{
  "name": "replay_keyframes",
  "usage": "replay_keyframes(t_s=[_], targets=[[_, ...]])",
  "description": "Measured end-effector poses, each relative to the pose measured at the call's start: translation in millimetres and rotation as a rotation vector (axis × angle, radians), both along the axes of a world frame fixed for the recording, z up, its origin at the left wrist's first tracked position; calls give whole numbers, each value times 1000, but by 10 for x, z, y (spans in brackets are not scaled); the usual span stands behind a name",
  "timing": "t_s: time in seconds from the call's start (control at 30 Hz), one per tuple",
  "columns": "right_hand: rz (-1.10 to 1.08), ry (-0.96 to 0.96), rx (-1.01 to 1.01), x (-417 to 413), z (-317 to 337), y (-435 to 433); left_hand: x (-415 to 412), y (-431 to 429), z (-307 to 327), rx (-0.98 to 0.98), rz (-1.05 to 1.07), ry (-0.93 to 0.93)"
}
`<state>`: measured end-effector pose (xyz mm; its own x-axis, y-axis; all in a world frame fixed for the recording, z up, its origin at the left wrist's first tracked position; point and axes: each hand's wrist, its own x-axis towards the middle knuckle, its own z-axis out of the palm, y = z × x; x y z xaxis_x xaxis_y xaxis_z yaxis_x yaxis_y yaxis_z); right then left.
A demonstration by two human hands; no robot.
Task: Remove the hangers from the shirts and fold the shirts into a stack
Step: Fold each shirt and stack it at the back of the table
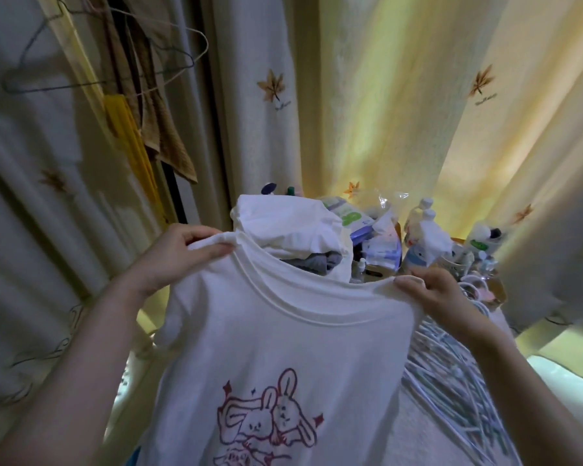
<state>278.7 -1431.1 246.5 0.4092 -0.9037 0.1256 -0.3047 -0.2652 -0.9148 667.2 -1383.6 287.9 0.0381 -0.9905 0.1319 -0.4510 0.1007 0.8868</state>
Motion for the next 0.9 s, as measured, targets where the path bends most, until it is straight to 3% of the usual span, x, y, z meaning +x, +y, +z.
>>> replay_keyframes(t_s=[0.07, 0.17, 0.2, 0.33, 0.47, 0.57, 0.7, 0.9], targets=[[29, 43, 47, -10, 25, 44, 8, -4, -21, 46, -29, -13], [227, 431, 217, -59, -197, 133, -29, 10, -353, 164, -31, -209], [208, 467, 264, -55, -330, 182, -64, 40, -508, 191, 6, -246], [-249, 317, 229, 142, -782, 372, -408, 197, -945, 231, 149, -189], [-428, 93, 373, 823, -796, 659, -963, 329, -1094, 275, 115, -118], [-410, -46, 487, 1257, -751, 835, -1246, 485, -1112, 254, -44, 5], [-293, -387, 728, 1339, -728, 994, -1202, 648, -1163, 210, -95, 91], [-301, -432, 711, 1278, -739, 1103, -1209, 852, -1269, 93, -10, 97]])
